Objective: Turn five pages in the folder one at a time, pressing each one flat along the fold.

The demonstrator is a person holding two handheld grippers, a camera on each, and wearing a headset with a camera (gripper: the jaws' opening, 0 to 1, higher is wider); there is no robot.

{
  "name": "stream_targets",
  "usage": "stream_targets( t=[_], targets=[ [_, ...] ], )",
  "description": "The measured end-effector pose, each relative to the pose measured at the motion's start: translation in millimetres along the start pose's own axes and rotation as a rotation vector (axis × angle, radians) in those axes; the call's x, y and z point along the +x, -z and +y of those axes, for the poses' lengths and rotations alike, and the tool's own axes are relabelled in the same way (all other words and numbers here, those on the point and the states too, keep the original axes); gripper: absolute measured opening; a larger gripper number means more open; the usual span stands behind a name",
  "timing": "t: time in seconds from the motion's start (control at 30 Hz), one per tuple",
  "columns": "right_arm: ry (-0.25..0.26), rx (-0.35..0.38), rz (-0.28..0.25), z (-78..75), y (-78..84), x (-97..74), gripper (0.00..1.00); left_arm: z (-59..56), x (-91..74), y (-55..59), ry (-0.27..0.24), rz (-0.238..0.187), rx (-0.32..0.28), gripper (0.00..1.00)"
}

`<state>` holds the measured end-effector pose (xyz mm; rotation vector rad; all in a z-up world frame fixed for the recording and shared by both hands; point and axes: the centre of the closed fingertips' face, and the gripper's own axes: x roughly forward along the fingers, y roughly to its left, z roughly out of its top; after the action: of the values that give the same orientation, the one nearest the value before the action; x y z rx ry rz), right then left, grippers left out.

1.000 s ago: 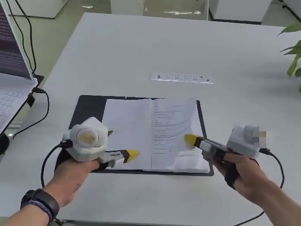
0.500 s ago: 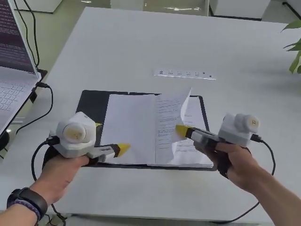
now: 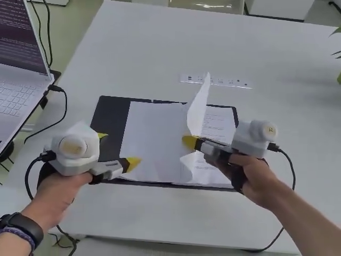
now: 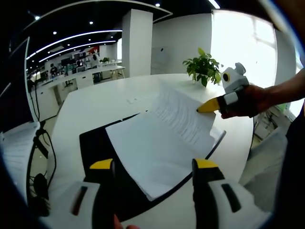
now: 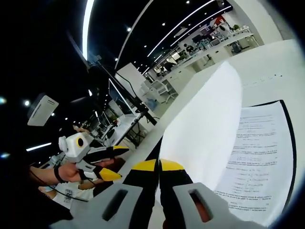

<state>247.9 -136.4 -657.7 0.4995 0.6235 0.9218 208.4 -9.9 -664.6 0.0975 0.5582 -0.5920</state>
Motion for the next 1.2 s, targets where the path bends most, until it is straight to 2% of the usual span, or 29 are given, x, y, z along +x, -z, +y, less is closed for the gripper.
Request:
stream_targets(
  t=[0.27,0.47,0.6,0.9,1.2],
  targets=[
    [-0.052,-0.009,0.038,21.6,6.1,29.1,0.0,7.3,-12.2,4.2,-0.014,-0.005,-0.008,0.66],
    [-0.078,-0.012,0.064,31.4,12.4,43.4,0.0,14.7,-20.7,9.0,-0.026,-0.003,-0.013,0.68],
    [-0.095,-0.014,0.102,37.7,22.4,54.1,0.0,20.6,-26.3,12.0,-0.038,-0.007,-0.024,0.68],
    [-0.117,-0.019,0.161,46.1,37.6,73.2,0.0,32.9,-39.6,14.7,-0.066,-0.023,-0.041,0.69],
    [-0.12,-0.013,0.223,42.5,54.3,92.5,0.0,48.8,-49.0,24.0,-0.101,-0.037,-0.085,0.69]
  ],
)
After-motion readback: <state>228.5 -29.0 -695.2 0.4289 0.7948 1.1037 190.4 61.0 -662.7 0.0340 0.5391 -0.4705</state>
